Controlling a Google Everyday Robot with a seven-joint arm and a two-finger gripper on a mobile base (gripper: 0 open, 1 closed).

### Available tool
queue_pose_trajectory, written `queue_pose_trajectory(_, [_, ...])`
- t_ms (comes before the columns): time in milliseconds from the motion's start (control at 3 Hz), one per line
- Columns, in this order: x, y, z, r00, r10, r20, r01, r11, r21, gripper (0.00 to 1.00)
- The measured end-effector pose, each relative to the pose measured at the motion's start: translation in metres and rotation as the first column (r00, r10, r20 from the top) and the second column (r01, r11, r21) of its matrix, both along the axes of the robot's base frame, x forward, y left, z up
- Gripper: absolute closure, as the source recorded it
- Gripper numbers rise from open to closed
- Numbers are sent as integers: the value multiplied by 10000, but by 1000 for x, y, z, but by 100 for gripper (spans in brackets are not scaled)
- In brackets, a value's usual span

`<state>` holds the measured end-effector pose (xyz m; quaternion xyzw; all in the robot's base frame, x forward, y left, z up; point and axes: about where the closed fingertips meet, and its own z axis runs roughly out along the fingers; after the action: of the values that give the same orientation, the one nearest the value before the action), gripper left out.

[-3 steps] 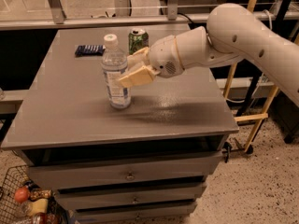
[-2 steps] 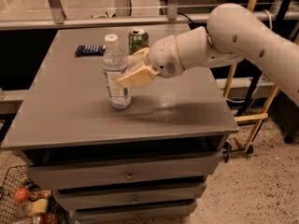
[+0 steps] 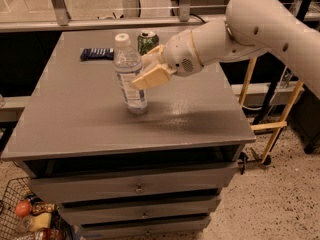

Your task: Knock blue plastic bottle over

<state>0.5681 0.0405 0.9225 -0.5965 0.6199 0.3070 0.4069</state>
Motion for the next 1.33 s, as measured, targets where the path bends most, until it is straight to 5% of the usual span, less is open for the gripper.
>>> queue_pose_trajectory(333, [15, -24, 16, 9988, -265, 402, 292, 9973, -676, 100])
queue_pose_trajectory(667, [26, -36, 21, 9973, -298, 677, 424, 9801, -1939, 100])
queue_pose_trajectory(1000, [21, -29, 11, 9972, 233, 704, 72, 9145, -4044, 100])
queue_pose_trajectory(1333, [18, -18, -9, 9934, 1016, 541, -463, 7832, -6201, 100])
